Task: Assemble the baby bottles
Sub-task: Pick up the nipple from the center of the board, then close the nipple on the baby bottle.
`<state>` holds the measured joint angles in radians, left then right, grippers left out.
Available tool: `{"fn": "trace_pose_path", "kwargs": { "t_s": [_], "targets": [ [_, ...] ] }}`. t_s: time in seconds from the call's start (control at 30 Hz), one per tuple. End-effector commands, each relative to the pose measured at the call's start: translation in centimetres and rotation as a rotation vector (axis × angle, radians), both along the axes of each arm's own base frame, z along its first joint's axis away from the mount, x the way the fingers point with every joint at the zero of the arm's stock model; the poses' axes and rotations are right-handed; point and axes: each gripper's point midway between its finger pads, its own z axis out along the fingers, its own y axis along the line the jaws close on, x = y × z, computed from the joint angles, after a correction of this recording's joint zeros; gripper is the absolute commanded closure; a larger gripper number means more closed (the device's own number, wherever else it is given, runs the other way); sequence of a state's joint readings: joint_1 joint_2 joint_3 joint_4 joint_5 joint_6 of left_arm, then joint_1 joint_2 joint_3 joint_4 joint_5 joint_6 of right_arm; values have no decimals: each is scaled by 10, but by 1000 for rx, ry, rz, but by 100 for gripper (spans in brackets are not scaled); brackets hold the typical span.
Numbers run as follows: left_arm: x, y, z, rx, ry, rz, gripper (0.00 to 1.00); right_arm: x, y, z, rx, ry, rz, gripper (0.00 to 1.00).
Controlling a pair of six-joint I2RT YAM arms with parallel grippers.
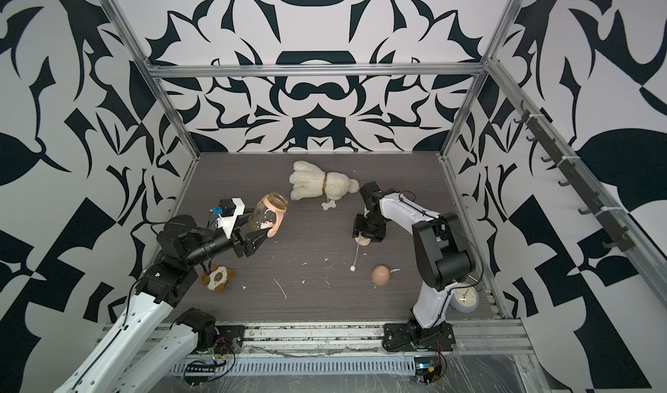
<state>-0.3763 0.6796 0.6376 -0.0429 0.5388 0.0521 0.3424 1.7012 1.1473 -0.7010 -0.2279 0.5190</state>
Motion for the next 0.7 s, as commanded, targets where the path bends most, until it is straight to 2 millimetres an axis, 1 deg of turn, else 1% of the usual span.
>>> {"fn": "trace_pose_path", "kwargs": {
  "t_s": [0.0,0.1,0.13,0.2,0.37,0.47,0.57,0.67],
  "targets": [
    [-5,-3,18,-16,-34,-35,93,28,19,56,114,-274,81,64],
    [-4,-5,14,-17,-19,-42,94,32,29,89,181,-415,133,64],
    [-4,-6,14,-19,-17,-43,94,34,33,103,202,-473,157,64],
    [-3,-7,15,-26,-17,-45,94,35,42,137,223,-595,208,64],
    [-1,-12,21,-42,-20,-66,94,42,58,239,284,-868,289,64],
    [0,-16,26,-48,-27,-78,94,42,71,284,305,-976,335,64],
    [1,-19,32,-53,-38,-88,94,37,89,320,330,-1058,391,64],
    [2,-21,37,-58,-50,-96,94,31,108,347,360,-1116,439,64]
  ]
}}
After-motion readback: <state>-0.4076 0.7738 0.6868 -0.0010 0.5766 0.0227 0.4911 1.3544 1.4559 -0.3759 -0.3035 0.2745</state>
